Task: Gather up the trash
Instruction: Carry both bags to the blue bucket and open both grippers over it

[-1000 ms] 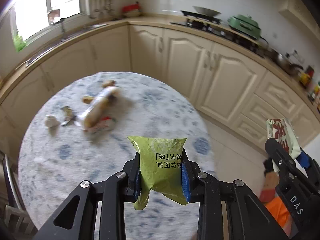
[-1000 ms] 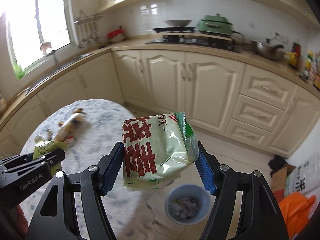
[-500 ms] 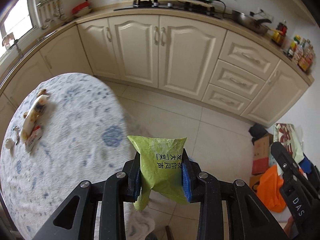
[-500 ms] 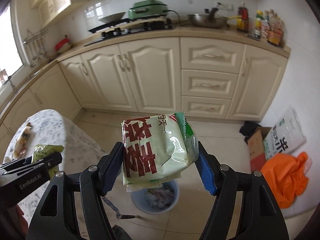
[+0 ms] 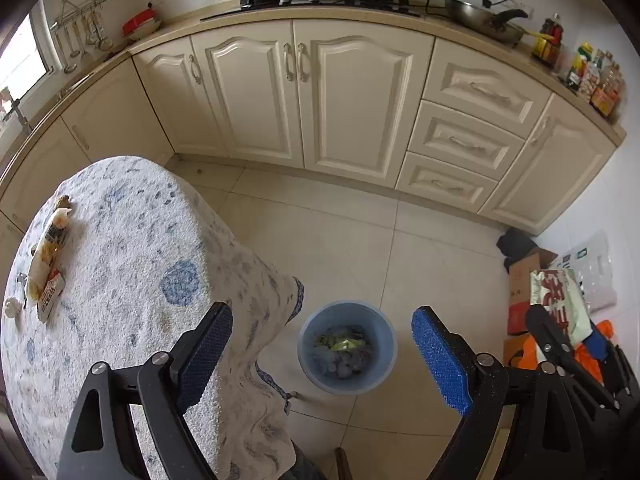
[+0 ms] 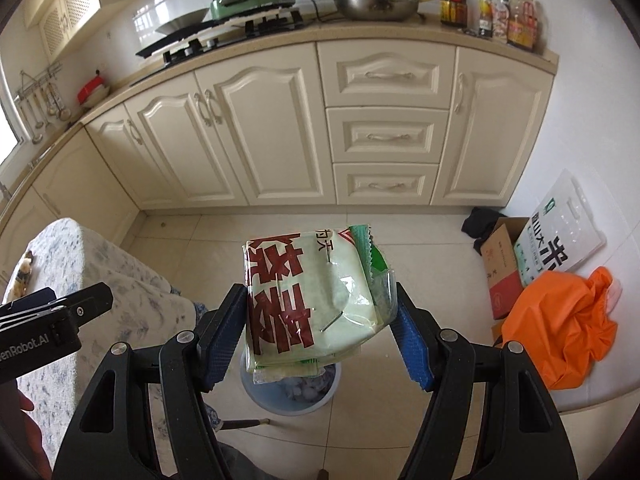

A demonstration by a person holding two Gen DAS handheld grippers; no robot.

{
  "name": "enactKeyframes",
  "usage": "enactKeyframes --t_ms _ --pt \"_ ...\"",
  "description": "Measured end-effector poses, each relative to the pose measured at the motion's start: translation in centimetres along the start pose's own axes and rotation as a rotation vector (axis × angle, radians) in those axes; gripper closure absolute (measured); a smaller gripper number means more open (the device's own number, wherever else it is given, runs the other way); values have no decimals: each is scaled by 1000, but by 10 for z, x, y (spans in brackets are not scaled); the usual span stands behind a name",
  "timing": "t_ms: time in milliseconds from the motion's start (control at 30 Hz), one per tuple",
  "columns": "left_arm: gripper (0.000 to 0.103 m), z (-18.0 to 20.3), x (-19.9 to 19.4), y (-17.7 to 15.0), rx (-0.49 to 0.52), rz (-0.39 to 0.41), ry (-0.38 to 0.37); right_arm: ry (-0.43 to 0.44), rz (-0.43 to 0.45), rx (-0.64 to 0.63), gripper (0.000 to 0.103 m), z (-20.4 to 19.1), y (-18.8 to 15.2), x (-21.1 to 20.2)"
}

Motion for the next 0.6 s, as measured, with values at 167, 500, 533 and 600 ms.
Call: enactKeyframes --t_ms 167,500,533,600 --pt "15 -15 -10 -6 -28 -5 19 24 -9 -51 32 -22 -1 7" --pt "15 -49 -24 -14 -91 -7 60 2 -20 -57 10 -41 10 8" --pt "15 -51 -24 -15 -94 -9 58 3 -28 -54 10 -42 9 8" --pt "15 -54 -23 -16 -101 -16 55 -3 -37 -57 10 -42 7 10"
Point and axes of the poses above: each gripper's, at about its wrist camera, not at the fingertips, and x roughly the way its jaws point, z to its right, y to its top, the point moved 6 cm from there along x, roughly the way its jaws point, and after that the axes turned 3 degrees about x, right-handed, at the moved point
